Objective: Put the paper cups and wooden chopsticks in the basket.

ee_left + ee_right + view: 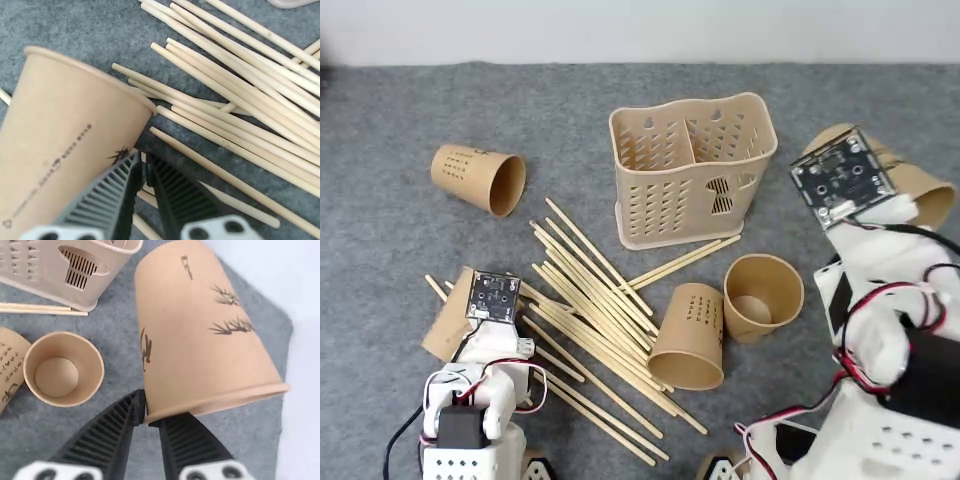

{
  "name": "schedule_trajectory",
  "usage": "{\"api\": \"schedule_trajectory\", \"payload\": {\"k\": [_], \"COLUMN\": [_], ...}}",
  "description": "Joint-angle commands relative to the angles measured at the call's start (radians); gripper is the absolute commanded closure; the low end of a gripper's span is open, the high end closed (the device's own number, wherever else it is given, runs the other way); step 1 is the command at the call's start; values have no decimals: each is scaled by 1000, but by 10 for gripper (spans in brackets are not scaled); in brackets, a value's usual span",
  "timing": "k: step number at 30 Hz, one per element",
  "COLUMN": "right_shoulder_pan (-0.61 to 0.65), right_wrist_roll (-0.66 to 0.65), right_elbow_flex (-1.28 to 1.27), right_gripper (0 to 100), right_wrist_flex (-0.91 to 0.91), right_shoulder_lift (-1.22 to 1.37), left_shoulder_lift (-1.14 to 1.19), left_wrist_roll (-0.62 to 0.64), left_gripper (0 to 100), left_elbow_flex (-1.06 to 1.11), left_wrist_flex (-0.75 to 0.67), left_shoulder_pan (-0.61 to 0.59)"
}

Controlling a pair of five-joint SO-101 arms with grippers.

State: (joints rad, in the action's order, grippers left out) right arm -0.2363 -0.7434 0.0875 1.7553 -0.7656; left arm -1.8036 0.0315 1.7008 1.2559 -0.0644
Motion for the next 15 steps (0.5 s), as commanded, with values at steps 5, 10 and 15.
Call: {"api": "schedule_trajectory", "payload": {"k": [5, 10, 15], "right_shoulder_pan": [7, 44, 166], "right_wrist_roll": [80, 78, 77], "right_elbow_flex": [11, -196, -373], "right_gripper": [988, 988, 988], "right_wrist_flex": [47, 45, 45], "right_shoulder_lift": [-10, -10, -21], "left_shoulder_lift": [-15, -15, -15], "left_wrist_roll": [8, 8, 8], "left_gripper": [986, 986, 986], "left_elbow_flex": [-18, -18, -18], "left_wrist_flex": [5, 5, 5], "left_shoulder_pan": [0, 0, 0]}}
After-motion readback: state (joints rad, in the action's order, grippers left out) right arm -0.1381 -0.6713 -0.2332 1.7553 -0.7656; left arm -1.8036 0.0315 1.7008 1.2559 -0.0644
